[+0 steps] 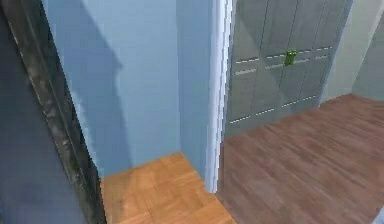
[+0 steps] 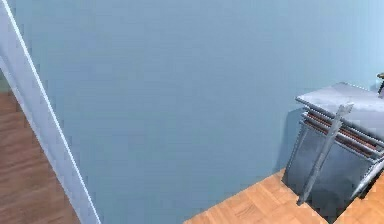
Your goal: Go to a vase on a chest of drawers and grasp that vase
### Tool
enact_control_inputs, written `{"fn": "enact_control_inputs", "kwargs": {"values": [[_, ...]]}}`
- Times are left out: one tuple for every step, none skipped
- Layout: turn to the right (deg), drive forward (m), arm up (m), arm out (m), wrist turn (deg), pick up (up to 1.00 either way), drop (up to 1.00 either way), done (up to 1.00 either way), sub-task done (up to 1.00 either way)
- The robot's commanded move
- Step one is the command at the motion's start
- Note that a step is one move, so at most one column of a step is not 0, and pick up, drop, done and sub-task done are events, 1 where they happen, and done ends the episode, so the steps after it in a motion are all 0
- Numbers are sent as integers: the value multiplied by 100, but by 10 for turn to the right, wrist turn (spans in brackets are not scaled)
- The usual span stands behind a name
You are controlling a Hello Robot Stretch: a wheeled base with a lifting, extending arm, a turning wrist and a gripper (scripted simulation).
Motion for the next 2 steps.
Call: {"fn": "enact_control_inputs", "kwargs": {"values": [[0,85,0,0,0,0,0,0,0],[450,0,0,0,0,0,0,0,0]]}}
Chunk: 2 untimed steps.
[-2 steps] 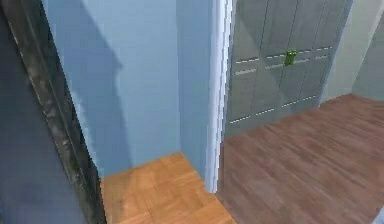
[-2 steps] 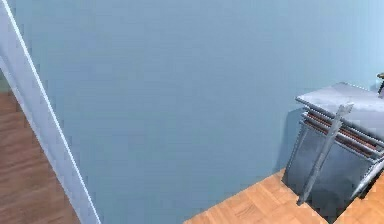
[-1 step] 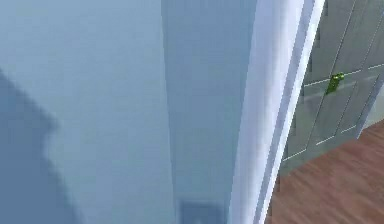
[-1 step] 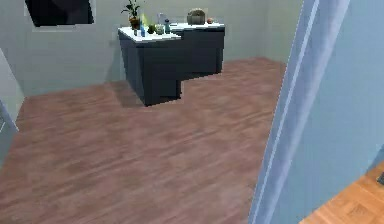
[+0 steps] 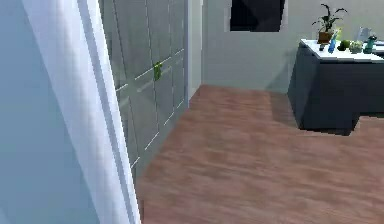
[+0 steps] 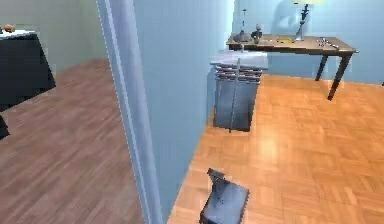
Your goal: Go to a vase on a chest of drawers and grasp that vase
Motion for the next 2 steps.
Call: {"fn": "enact_control_inputs", "kwargs": {"values": [[450,0,0,0,0,0,0,0,0],[30,0,0,0,0,0,0,0,0]]}}
